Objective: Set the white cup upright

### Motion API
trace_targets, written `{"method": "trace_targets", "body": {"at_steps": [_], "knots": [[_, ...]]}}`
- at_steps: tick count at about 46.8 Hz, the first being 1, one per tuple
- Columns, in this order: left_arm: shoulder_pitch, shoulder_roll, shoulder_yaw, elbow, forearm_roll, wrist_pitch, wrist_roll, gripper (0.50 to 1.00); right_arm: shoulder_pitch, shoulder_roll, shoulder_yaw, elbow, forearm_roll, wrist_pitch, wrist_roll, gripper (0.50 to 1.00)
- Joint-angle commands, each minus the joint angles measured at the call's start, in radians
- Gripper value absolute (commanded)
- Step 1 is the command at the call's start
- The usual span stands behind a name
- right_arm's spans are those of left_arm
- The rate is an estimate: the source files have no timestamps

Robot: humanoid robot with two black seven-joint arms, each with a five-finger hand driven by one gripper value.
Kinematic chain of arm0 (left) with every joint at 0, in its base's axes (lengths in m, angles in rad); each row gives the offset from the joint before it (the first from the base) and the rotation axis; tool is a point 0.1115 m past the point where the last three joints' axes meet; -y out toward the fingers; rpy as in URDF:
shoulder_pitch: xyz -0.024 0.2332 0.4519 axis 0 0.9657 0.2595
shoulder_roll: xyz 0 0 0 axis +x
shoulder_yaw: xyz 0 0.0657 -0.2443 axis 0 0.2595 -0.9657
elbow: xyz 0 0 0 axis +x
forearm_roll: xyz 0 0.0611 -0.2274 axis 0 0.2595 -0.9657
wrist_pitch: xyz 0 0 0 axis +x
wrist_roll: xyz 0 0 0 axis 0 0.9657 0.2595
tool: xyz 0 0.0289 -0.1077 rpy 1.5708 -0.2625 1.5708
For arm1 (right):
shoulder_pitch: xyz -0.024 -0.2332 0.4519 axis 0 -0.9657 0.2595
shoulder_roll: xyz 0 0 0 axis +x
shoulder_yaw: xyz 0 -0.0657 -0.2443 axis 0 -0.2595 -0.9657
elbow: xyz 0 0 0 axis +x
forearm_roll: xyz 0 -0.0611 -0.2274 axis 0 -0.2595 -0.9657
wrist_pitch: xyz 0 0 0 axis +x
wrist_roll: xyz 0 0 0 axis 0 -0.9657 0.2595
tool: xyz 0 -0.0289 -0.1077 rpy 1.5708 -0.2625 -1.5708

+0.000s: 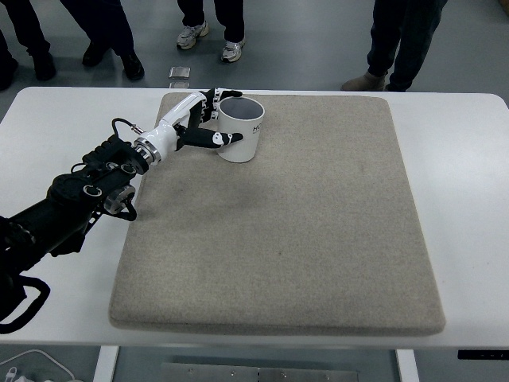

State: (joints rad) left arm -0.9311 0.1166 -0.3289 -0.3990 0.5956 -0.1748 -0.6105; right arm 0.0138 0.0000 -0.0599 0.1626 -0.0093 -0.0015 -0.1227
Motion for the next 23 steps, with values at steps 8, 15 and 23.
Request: {"method": "trace_targets", "body": {"at_steps": [8,15,23], "knots": [[-0.002,-0.001,-0.002,-0.004,-0.005,0.000,0.000,0.896,0.000,0.000,0.000,0.000,0.000,0.001,0.000,0.930],[-0.003,-0.002,-0.018,-0.004,-0.005,-0.002,0.000,0.938,0.000,0.000,0.000,0.002,0.000,0.001,0.000,0.930],[-0.005,-0.002,-0.019,-0.004,-0.005,-0.002,0.000,0.958,0.000,0.000,0.000,0.000,-0.001,0.001,0.000,0.930]]}}
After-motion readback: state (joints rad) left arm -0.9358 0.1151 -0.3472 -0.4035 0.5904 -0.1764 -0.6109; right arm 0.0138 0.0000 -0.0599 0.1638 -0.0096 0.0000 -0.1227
